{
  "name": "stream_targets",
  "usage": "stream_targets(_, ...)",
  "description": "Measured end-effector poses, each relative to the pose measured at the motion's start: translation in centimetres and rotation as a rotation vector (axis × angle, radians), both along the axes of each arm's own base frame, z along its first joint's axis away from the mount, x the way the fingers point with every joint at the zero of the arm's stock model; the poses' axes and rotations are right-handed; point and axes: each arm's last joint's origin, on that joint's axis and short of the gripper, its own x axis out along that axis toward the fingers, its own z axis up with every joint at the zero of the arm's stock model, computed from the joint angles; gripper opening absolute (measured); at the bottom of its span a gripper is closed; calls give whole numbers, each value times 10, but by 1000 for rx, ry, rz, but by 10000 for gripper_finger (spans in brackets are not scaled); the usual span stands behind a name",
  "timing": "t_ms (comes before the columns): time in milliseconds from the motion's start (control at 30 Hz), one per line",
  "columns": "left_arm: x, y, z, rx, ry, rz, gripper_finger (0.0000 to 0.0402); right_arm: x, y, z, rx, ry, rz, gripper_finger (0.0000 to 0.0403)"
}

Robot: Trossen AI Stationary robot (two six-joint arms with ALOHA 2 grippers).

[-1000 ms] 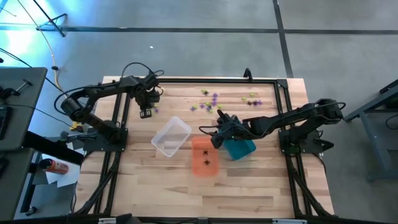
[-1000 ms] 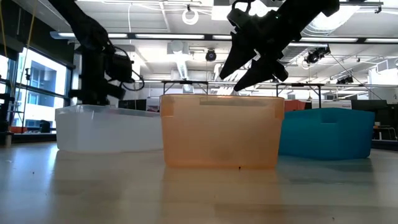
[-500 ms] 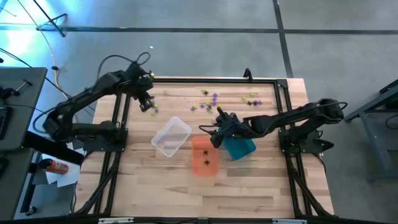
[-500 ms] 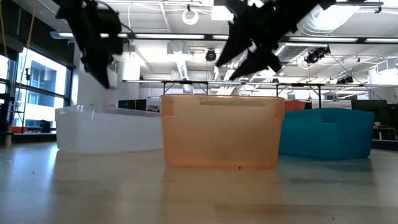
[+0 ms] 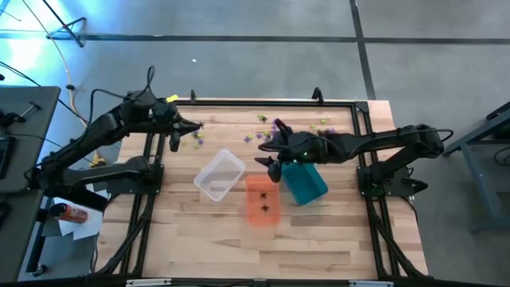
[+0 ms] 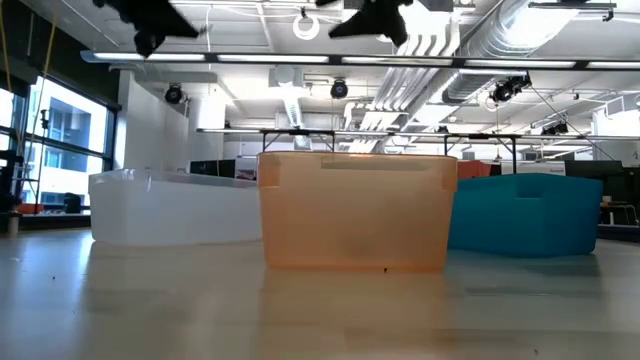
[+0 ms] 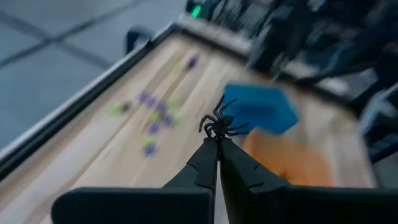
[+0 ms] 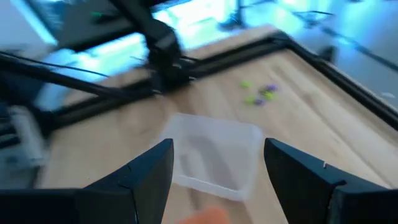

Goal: Sort Halloween decoration
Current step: Put the black spider toy into the orange bin

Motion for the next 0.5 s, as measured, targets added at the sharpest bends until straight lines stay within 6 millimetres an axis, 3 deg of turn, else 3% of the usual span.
stream_targets(267, 26, -24, 19, 75, -191, -117, 0, -2, -1, 50, 8, -75, 73, 247)
stream_targets(500, 62, -46, 15, 112, -211, -256, 0, -11, -1, 64, 3, -48, 76, 247)
